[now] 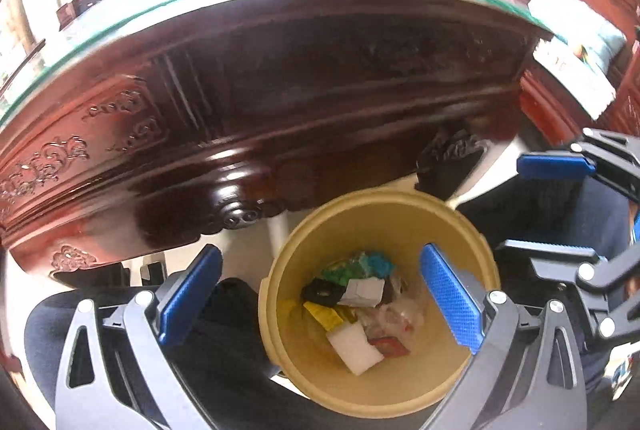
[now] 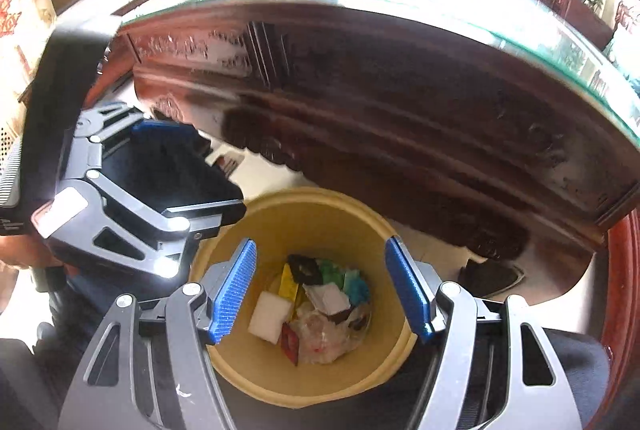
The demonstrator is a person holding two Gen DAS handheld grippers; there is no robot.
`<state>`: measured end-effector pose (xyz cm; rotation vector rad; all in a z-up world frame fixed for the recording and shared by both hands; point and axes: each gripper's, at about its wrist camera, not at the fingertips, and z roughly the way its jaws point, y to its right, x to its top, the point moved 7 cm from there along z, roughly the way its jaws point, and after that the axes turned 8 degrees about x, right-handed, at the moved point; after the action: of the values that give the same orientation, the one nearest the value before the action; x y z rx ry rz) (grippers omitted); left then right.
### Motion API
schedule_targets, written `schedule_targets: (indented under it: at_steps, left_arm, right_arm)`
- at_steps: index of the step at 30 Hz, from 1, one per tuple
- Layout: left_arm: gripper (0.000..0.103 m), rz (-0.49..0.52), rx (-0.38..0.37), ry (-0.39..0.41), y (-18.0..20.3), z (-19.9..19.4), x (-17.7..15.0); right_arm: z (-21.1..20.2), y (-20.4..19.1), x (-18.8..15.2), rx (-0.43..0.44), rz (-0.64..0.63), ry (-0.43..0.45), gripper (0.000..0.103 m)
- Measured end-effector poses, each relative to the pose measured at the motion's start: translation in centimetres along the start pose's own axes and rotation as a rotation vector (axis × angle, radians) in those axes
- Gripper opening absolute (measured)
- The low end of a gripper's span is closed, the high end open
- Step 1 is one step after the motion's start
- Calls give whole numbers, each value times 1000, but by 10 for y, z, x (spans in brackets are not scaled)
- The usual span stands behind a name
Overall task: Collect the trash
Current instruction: 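Raise both tools back up over the table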
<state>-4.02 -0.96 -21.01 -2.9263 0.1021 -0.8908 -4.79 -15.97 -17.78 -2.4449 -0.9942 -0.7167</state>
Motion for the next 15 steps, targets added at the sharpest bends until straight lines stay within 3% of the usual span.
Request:
schedule_targets:
  at_steps: [8, 11, 15]
  left_arm:
    - [99, -107, 60, 150, -15, -53, 68]
    - [99, -110, 126, 213, -24, -66, 108]
    - [99, -159, 204, 277, -42, -73, 159]
  right_arm:
    - [-60, 2, 64, -118, -28, 225, 72]
    - [-78, 13, 100, -155, -15, 308, 73]
    - [-99, 32, 146, -241, 3, 436, 84]
